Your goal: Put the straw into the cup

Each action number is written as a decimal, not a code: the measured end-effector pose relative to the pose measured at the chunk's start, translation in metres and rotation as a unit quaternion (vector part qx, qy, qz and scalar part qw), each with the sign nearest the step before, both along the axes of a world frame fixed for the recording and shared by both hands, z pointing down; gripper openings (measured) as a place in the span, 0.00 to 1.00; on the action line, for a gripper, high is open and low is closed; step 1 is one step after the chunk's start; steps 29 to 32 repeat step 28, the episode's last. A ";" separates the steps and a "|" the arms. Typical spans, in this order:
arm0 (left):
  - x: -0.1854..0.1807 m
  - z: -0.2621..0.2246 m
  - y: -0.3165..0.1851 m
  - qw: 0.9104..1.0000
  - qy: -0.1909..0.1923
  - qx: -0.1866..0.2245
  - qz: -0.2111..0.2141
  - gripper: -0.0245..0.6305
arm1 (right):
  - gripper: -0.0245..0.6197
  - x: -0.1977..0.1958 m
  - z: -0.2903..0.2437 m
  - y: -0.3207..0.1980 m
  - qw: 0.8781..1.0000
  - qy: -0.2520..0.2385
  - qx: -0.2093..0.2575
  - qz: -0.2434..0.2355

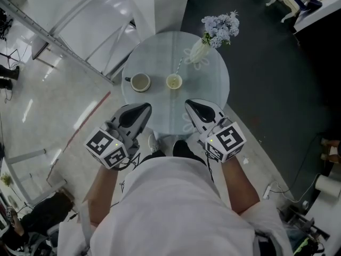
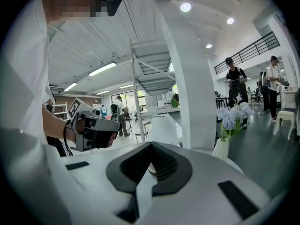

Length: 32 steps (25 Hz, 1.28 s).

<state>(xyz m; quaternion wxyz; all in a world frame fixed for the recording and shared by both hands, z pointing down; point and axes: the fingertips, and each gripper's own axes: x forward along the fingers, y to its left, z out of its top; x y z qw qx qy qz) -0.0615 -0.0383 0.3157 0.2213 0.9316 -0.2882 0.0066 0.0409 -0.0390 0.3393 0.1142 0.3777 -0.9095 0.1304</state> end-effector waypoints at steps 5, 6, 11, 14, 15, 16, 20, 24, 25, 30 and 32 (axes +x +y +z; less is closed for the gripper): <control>0.004 0.002 -0.001 1.000 -0.004 -0.002 0.004 0.07 | 0.07 0.004 0.003 -0.001 1.000 0.004 -0.001 0.000; 0.005 0.003 -0.001 1.000 -0.004 -0.002 0.004 0.07 | 0.07 0.005 0.003 -0.002 1.000 0.004 -0.002 0.001; 0.008 0.003 -0.004 1.000 -0.006 -0.003 0.007 0.07 | 0.07 0.008 0.006 -0.004 1.000 0.005 -0.005 0.003; 0.010 0.006 -0.004 1.000 -0.007 -0.005 0.008 0.07 | 0.07 0.011 0.010 -0.005 1.000 0.012 -0.008 0.005; 0.011 0.006 -0.005 1.000 -0.007 -0.005 0.009 0.07 | 0.07 0.012 0.011 -0.005 1.000 0.014 -0.008 0.005; 0.011 0.007 -0.005 1.000 -0.007 -0.006 0.009 0.07 | 0.07 0.013 0.011 -0.006 1.000 0.016 -0.008 0.006; 0.013 0.006 -0.008 1.000 -0.007 -0.007 0.011 0.07 | 0.07 0.016 0.011 -0.010 1.000 0.016 -0.009 0.009; 0.015 0.008 -0.010 1.000 -0.008 -0.008 0.012 0.07 | 0.07 0.017 0.013 -0.012 1.000 0.017 -0.009 0.009; 0.015 0.008 -0.010 1.000 -0.008 -0.008 0.012 0.07 | 0.07 0.017 0.013 -0.013 1.000 0.017 -0.010 0.009; 0.017 0.008 -0.012 1.000 -0.007 -0.009 0.013 0.07 | 0.07 0.018 0.013 -0.014 1.000 0.018 -0.010 0.008; 0.017 0.008 -0.012 1.000 -0.007 -0.009 0.013 0.07 | 0.07 0.018 0.013 -0.014 1.000 0.018 -0.010 0.008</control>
